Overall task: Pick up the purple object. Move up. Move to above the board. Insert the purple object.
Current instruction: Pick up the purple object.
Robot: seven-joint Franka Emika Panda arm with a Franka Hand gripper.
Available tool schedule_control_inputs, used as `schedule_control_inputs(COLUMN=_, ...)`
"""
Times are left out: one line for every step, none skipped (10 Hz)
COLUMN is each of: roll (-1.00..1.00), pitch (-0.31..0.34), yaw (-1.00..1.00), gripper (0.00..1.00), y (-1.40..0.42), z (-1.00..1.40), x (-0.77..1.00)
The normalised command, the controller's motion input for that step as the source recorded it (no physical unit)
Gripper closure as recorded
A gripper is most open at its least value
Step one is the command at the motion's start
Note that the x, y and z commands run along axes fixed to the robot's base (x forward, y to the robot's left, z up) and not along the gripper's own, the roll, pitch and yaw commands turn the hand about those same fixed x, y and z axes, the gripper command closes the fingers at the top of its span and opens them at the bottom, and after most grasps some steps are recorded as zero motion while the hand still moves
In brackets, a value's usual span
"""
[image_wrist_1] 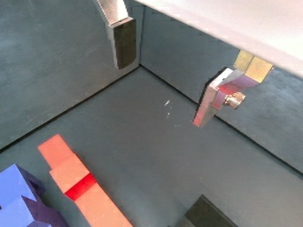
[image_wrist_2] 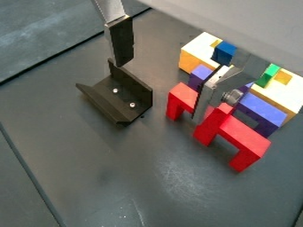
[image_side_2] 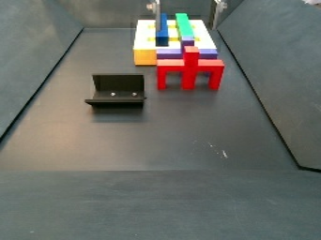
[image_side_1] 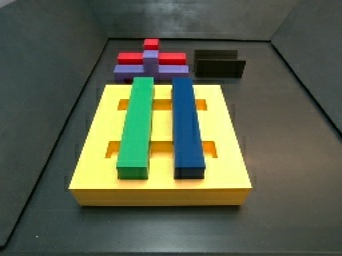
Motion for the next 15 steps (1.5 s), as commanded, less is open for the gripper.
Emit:
schedule_control_inputs(roll=0.0, pitch=0.0, yaw=0.0, gripper=0.0, y=0.0, z=-0.05, x=0.0)
schedule_control_inputs(roll=0.0, pitch=-0.039, yaw=0.0, gripper=0.0, y=-0.47, z=-0.29, x=-0.1)
schedule_control_inputs(roll=0.12, pitch=-0.001, yaw=0.05, gripper=0.0, y=-0.88, z=-0.12, x=-0.11)
schedule_control_inputs(roll=0.13, pitch=-0.019, yaw=0.11, gripper=0.0, y=-0.91, z=-0.11, x=-0.14)
schedule_control_inputs(roll=0.06, pitch=-0.044, yaw=0.1, gripper=0.0, y=-0.75, z=-0.14, x=-0.18)
schedule_control_inputs(roll=0.01, pitch=-0.059, yaw=0.12, gripper=0.0, y=-0.72, z=-0.13, x=-0.19)
schedule_control_inputs(roll=0.01, pitch=-0.074, yaw=0.17, gripper=0.0, y=-0.8, z=-0.14, x=-0.01)
schedule_control_inputs(roll=0.02, pitch=-0.06, yaw=0.15, gripper=0.0, y=-0.81, z=-0.14, x=0.0)
schedule_control_inputs(roll=0.02, pitch=-0.047, yaw=0.12, gripper=0.0, y=-0.79, z=-0.13, x=0.0)
schedule_control_inputs(roll=0.0, pitch=-0.05, yaw=0.0, gripper=0.0, y=-0.62, z=-0.26, x=-0.02)
schedule_control_inputs(roll=0.0, pitch=-0.074, yaw=0.0, gripper=0.0, y=-0.34, z=-0.46, x=-0.08)
schedule_control_inputs(roll=0.0, pitch=-0.14, yaw=-0.05, gripper=0.0, y=-0.17, z=-0.68, x=-0.17)
schedule_control_inputs(roll=-0.02, pitch=-0.171, yaw=-0.14, gripper=0.0, y=-0.2, z=-0.66, x=-0.09)
schedule_control_inputs(roll=0.0, pitch=-0.111, yaw=-0.23, gripper=0.0, y=-0.3, z=-0.35, x=0.0)
schedule_control_inputs(roll=0.0, pitch=-0.071, yaw=-0.28, gripper=0.0, y=-0.27, z=-0.29, x=0.0)
